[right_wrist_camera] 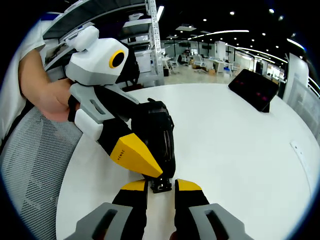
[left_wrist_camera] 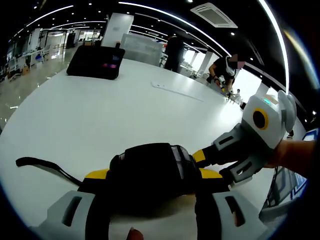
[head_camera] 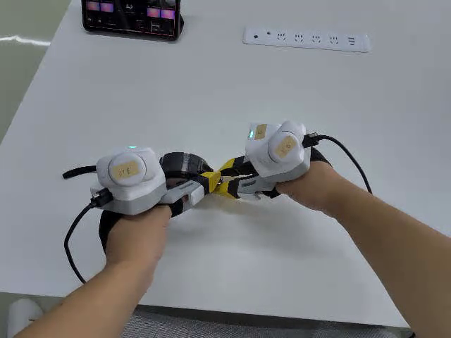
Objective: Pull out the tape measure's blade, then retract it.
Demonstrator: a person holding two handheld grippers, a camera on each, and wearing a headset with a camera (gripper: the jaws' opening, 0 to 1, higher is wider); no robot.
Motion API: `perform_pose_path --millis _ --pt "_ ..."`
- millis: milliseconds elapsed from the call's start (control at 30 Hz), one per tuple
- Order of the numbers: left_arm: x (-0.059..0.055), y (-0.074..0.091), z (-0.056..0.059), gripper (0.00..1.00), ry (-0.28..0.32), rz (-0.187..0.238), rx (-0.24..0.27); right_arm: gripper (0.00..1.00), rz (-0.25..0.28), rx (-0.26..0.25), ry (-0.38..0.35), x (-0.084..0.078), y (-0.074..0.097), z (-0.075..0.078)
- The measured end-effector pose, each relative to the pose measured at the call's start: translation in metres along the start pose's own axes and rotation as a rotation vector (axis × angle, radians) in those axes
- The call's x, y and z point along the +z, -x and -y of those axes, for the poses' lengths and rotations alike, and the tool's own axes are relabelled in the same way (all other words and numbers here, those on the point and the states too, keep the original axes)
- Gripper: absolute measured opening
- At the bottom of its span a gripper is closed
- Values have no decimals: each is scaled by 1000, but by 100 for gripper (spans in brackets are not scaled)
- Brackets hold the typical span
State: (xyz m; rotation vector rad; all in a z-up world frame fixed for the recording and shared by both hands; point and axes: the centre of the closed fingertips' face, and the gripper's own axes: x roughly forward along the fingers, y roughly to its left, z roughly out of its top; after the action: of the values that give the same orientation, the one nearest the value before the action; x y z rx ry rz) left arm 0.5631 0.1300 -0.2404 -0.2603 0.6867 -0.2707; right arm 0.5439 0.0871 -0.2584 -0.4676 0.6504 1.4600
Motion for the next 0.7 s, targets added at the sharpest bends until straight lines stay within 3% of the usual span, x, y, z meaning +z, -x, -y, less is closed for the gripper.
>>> perform_pose_path --millis 267,400,500,700 --pt "4 6 -2 65 -103 -3 -13 28 9 -13 -14 -1 7 -3" --pt "2 10 0 60 -103 -19 -40 35 16 -27 -25 -2 11 -3" --pt "3 13 -2 61 -157 -12 -36 40 17 -52 -33 -4 16 0" --pt "4 20 -7 64 -189 -15 -41 44 20 -89 -51 -7 27 2"
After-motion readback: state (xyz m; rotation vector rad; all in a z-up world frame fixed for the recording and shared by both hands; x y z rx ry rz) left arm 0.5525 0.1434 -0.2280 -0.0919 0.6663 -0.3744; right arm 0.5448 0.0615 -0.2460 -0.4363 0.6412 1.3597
